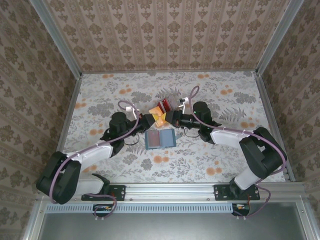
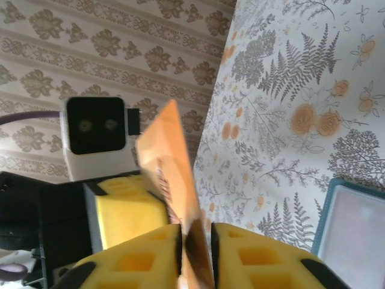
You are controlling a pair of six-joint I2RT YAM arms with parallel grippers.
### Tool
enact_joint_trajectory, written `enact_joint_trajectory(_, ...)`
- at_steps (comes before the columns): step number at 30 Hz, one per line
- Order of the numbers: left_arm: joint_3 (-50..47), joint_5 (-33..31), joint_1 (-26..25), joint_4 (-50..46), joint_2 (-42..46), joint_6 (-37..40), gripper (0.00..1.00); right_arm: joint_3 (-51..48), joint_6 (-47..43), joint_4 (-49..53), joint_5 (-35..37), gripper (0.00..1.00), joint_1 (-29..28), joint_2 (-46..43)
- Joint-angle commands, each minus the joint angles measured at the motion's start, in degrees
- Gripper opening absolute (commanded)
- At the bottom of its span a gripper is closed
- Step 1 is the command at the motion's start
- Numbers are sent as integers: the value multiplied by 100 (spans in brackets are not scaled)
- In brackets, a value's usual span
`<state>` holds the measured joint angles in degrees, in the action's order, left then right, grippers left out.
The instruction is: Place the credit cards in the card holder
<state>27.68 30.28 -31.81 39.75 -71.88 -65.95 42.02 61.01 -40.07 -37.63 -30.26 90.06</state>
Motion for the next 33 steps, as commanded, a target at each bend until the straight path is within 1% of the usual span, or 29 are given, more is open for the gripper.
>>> enact_joint_trajectory(1, 140, 98, 57, -326, 230, 327, 0, 320, -404, 650, -137, 32, 82, -120)
enact_joint_trajectory(3, 158, 260, 78, -500, 294, 452, 0, 579, -708, 1397, -218, 34, 246, -215)
enact_joint_trajectory(6, 165, 485, 135, -737, 350, 621, 0, 1163, -1370, 2646, -620, 35, 432, -99)
enact_joint_trajectory(8, 176, 619, 171, -749, 311, 651, 0, 1397, -1562, 2939, -1021, 36, 484, 57)
enact_joint_trajectory(9, 183, 853, 190, -713, 285, 637, 0, 1510, -1620, 3010, -1246, 36, 486, 157)
enact_joint_trajectory(12, 241, 1046, 205, -666, 229, 636, 0, 1724, -1714, 3139, -1721, 36, 461, 417)
enact_joint_trajectory(17, 357, 1157, 224, -708, 249, 680, 0, 1818, -2019, 3577, -1715, 36, 451, 513)
enact_joint_trajectory(20, 420, 1224, 228, -740, 189, 695, 0, 1781, -1998, 3510, -1788, 35, 429, 508)
enact_joint_trajectory(21, 435, 1265, 228, -740, 154, 698, 0, 1775, -1988, 3493, -1809, 34, 416, 511)
enact_joint_trajectory(24, 456, 1363, 259, -745, 78, 720, 0, 1783, -2021, 3549, -1823, 22, 389, 486)
enact_joint_trajectory(33, 471, 1357, 281, -759, 1, 733, 0, 1675, -1795, 3155, -2146, 18, 302, 523)
